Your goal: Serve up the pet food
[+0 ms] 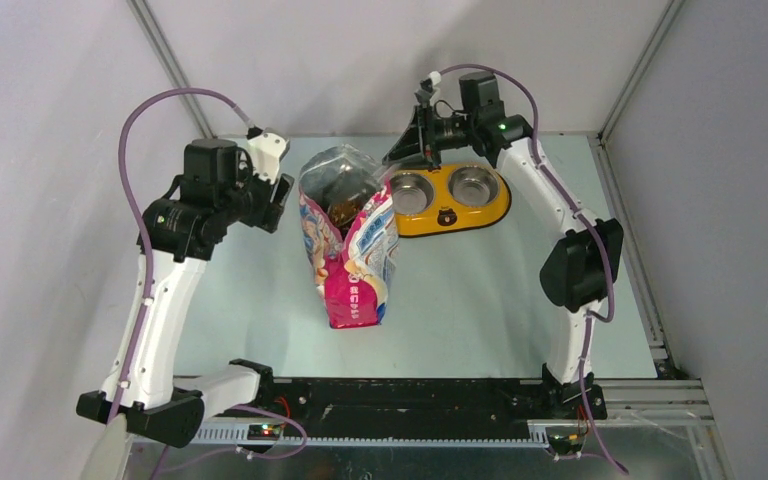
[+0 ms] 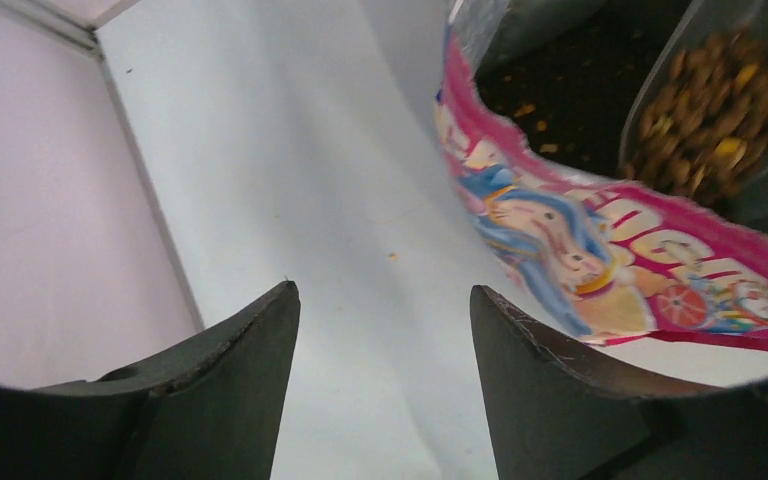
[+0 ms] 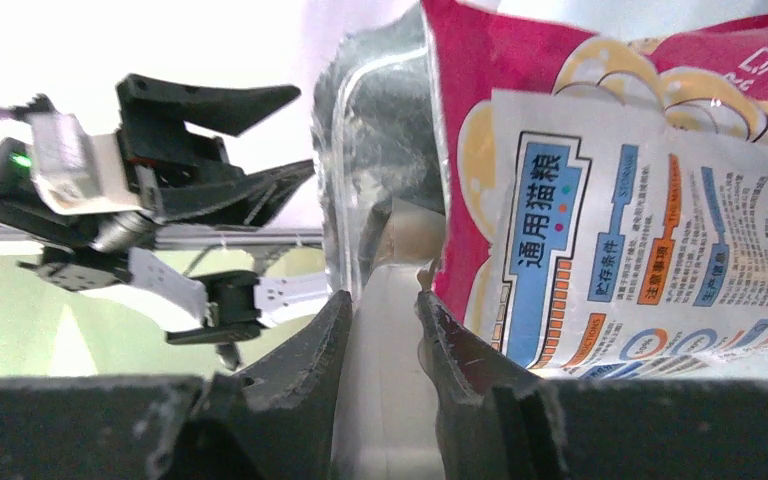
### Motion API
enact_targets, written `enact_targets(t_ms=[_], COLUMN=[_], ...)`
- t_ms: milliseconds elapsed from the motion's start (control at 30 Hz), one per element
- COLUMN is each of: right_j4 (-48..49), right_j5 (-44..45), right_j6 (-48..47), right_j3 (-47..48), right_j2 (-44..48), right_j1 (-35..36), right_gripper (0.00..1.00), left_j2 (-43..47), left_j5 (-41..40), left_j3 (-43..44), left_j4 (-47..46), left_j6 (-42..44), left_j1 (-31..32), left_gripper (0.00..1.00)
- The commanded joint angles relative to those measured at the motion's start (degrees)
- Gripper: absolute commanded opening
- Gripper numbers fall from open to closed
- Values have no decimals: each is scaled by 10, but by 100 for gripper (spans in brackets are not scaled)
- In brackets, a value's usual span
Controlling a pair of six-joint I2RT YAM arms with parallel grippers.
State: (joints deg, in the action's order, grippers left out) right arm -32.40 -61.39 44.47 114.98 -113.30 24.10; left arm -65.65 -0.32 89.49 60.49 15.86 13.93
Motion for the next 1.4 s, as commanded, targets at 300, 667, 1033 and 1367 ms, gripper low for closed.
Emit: enact_targets(t_ms=[300,667,1033,1367], right_j4=[264,536,552,616], right_j5=[-96,-125,-110,-98], right_j6=[240,399,407,437], right_j3=[-128,-232,-286,-332], right_j2=[31,47,103,131], right_j1=[-29,-71,-96,-159], right_gripper=[0,0,0,0], left_j2=[2,-40,-55,-40], left_j5=[-72,-83,-64,-76], left_j3=[16,60,63,49], left_j4=[36,51,31,48], left_j6=[88,100,85,92], left_j1=[-6,-6,-6,-6], left_gripper=[70,70,70,70])
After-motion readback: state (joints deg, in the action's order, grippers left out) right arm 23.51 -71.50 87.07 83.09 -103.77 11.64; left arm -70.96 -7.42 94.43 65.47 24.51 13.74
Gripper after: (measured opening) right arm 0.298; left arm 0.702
